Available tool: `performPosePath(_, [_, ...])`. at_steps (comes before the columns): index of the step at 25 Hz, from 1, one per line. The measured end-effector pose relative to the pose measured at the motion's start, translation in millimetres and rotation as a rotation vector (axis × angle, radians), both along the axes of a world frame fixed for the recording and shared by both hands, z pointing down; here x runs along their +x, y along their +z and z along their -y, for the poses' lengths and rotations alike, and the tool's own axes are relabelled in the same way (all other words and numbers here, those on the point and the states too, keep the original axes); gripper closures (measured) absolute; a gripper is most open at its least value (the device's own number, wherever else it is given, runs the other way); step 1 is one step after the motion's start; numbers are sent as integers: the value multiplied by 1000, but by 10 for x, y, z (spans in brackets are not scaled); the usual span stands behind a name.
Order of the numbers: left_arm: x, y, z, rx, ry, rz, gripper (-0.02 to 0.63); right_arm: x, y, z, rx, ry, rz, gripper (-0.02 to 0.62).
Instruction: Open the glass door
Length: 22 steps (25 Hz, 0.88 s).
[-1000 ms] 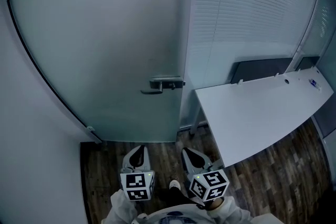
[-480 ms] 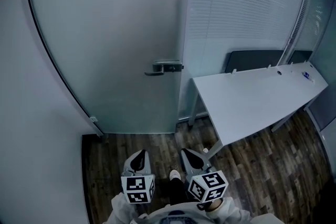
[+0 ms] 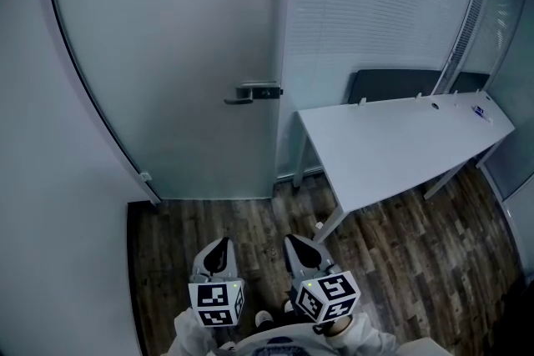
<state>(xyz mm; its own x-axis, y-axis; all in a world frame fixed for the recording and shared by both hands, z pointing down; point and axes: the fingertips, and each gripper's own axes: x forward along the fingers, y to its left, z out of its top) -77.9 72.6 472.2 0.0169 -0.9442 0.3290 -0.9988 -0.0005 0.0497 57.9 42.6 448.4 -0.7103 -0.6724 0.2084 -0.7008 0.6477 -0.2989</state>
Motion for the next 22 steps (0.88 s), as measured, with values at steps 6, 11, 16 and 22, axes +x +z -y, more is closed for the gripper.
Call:
performPosePath(6, [173, -108, 5, 26, -31, 13, 604, 258, -81, -16, 8, 4, 2, 593])
performPosePath(11, [362, -185, 35, 52, -29, 18, 604, 487, -75, 73, 7, 25, 6, 592])
performPosePath(16, [466, -211, 114, 60, -28, 22, 604, 615, -74, 146, 6, 36, 13, 593])
performPosePath(22, [538, -284, 172, 74, -30, 40, 604, 672, -123, 190, 14, 30, 14, 593])
